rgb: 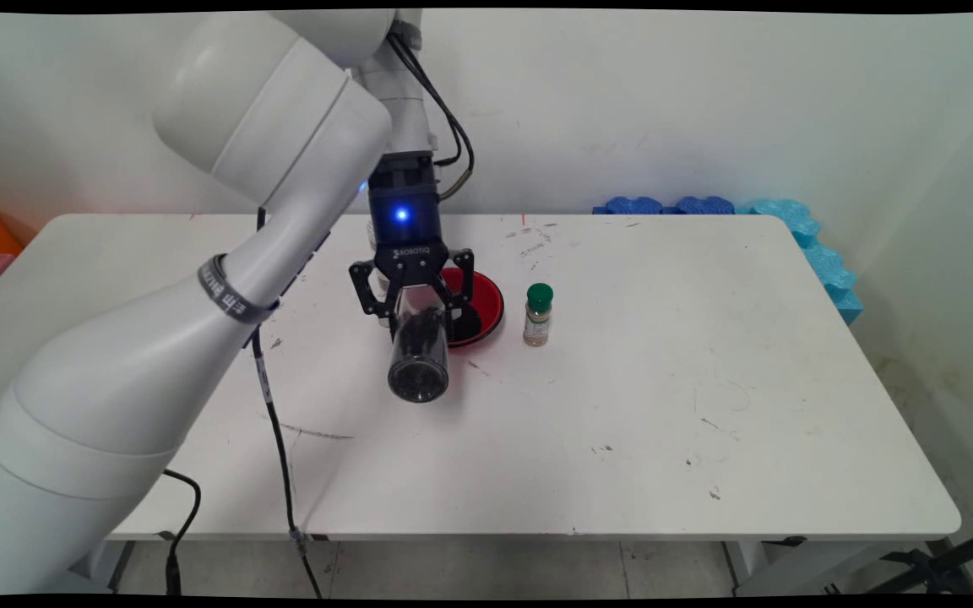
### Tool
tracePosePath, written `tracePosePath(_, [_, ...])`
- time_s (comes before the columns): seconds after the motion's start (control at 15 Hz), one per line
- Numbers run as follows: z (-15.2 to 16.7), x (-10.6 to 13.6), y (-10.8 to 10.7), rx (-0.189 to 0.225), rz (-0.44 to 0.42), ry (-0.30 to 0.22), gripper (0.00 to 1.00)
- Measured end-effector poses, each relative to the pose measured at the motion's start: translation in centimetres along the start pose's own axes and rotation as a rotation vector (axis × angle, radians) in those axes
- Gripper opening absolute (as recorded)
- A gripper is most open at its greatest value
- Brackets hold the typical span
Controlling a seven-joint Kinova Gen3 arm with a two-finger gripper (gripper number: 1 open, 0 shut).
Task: Pour the black seasoning powder in the red bowl
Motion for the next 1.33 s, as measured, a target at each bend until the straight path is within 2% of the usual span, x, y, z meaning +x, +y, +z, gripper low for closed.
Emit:
tracePosePath(0.8, [-0.7, 0.5, 1.9, -0.002, -0.042, -0.030, 0.00])
tracePosePath(1.33, [-1.2, 0.6, 2.4, 0.001, -0.054, -0.041, 0.00])
